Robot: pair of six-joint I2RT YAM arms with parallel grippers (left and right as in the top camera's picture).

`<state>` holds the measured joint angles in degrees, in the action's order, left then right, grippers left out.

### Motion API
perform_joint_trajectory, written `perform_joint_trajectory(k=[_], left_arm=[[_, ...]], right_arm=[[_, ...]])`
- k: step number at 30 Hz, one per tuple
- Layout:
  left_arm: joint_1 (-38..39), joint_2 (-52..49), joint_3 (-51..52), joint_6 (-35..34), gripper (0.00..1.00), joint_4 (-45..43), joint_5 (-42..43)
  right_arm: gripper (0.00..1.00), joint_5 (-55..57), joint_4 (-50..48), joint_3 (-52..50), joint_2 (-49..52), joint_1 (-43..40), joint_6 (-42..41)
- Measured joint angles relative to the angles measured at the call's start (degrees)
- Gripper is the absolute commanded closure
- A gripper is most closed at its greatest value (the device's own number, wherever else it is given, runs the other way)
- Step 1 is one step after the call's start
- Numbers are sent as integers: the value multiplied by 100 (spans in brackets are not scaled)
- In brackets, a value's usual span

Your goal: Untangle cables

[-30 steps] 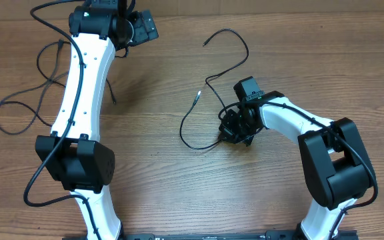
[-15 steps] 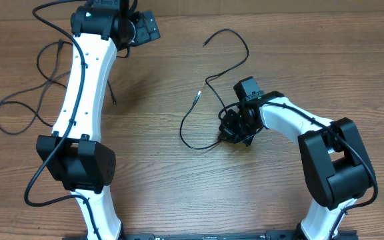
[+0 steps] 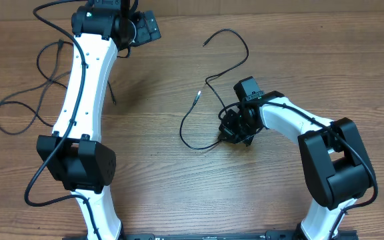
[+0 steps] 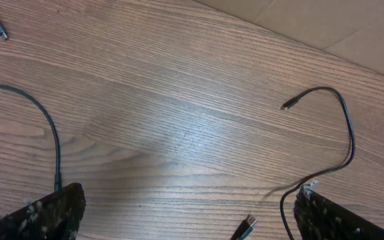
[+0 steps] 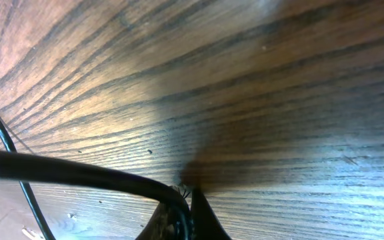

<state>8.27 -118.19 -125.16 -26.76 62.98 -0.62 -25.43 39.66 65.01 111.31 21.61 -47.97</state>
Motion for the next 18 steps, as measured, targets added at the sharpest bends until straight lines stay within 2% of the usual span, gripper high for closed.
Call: perform_joint_trajectory(k=[3, 10, 14, 16, 18], left_arm=[[0, 0, 0, 0, 0, -2, 0], [0, 0, 0, 0, 0, -2, 0], [0, 0, 0, 0, 0, -2, 0], [0, 0, 0, 0, 0, 0, 0], [0, 0, 0, 0, 0, 0, 0]], right_arm=[[96, 0, 2, 0, 0, 0, -4], [85, -63, -22, 0, 0, 9, -7], [75, -120, -52, 0, -2, 11, -17], [73, -160, -63, 2, -2, 15, -4], [63, -214, -61, 2, -2, 20, -22]])
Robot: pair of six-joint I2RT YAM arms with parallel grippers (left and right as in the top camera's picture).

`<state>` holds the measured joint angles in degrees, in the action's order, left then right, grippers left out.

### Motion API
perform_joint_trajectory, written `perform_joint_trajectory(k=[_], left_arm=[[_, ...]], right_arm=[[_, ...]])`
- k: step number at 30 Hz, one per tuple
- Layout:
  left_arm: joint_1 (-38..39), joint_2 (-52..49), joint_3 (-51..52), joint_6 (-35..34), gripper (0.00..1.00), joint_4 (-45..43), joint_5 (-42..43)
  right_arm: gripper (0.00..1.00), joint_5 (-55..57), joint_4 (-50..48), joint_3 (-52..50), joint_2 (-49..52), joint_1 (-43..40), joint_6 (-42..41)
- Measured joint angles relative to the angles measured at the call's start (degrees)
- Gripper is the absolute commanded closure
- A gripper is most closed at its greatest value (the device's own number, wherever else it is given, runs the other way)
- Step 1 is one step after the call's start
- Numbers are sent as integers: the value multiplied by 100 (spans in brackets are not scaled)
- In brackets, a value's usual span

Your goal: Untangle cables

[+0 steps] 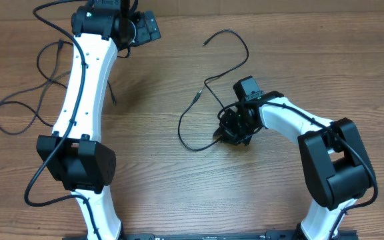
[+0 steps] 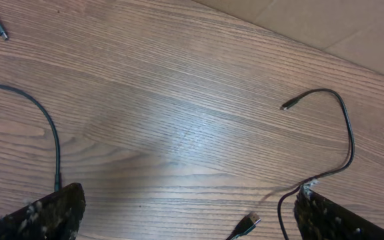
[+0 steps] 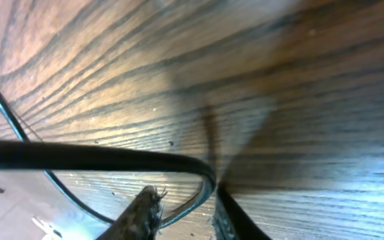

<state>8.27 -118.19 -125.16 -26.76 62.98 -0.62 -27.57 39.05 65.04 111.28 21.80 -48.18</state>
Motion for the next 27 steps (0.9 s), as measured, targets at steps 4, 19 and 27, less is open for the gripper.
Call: perform_joint_trajectory(k=[4, 19, 27], left_arm=[[0, 0, 0, 0, 0, -2, 0], [0, 0, 0, 0, 0, 0, 0], [0, 0, 0, 0, 0, 0, 2]], right_arm=[[23, -146, -26, 33, -22, 4, 15], [13, -310, 479, 116, -79, -24, 133], [9, -63, 815, 118, -197, -341, 623]])
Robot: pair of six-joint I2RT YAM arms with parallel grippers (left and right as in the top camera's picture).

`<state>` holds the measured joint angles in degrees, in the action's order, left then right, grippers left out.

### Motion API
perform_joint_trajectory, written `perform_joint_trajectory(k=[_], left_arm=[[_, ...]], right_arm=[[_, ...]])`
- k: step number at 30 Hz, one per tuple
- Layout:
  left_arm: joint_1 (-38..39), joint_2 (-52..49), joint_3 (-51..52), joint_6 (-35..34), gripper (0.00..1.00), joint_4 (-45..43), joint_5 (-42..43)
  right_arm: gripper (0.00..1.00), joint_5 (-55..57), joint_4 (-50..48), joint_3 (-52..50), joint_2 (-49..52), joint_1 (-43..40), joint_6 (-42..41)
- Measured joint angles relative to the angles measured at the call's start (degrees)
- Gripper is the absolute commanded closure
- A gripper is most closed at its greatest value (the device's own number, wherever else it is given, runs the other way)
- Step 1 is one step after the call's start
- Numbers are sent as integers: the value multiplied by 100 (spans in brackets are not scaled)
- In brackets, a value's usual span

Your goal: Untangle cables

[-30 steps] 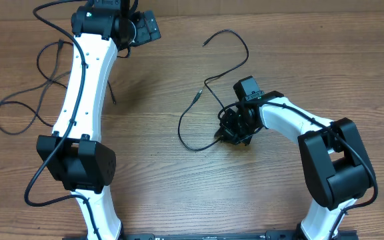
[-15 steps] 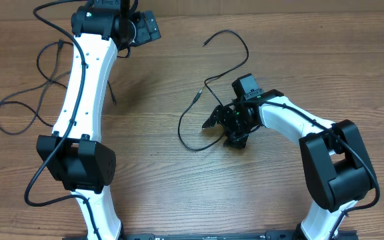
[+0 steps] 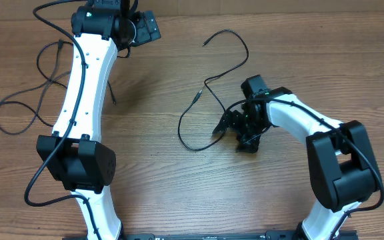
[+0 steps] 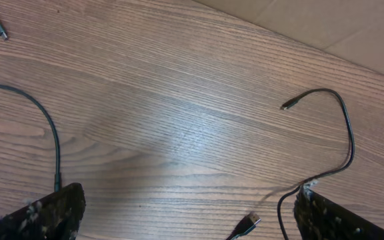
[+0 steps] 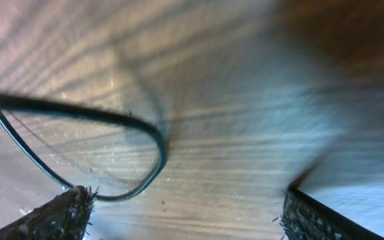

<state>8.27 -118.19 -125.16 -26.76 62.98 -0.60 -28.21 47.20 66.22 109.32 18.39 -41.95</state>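
A thin black cable winds over the middle of the wooden table, one plug end at the back and another nearer the centre. My right gripper hangs open just over the table at the cable's lower bend. In the right wrist view the cable loop lies free on the wood near the left finger, with nothing held. My left gripper is open high at the back left, looking down on a cable end and a USB plug.
More black cables lie tangled at the table's left side beside the left arm. In the left wrist view another cable runs by the left finger and a plug lies at the top left. A cardboard edge borders the table's back.
My right gripper has gone from slightly parted around the cable bend to wide open and has shifted a little to the right. The cable lies loose. The left arm is unmoved.
First my right gripper was shut on the cable's lower bend at the table. Then its fingers stood slightly apart with the loop between them. Now they are wide apart and the cable rests free. The left gripper stayed open at the back left throughout.
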Motion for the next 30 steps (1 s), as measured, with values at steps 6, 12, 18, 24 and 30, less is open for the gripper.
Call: perform_joint_trajectory(k=[6, 12, 18, 24, 30], left_arm=[[2, 0, 0, 0, 0, 0, 0], [120, 0, 0, 0, 0, 0, 0], [332, 0, 0, 0, 0, 0, 0], [509, -4, 0, 0, 0, -2, 0], [682, -175, 0, 0, 0, -44, 0]], right_arm=[[0, 201, -4, 0, -55, -483, 175], [0, 603, -55, 2, -129, -833, 219], [0, 1204, -57, 2, -190, -861, 219], [0, 1637, -52, 4, -208, -863, 162], [0, 2000, -50, 4, -212, -927, -31]])
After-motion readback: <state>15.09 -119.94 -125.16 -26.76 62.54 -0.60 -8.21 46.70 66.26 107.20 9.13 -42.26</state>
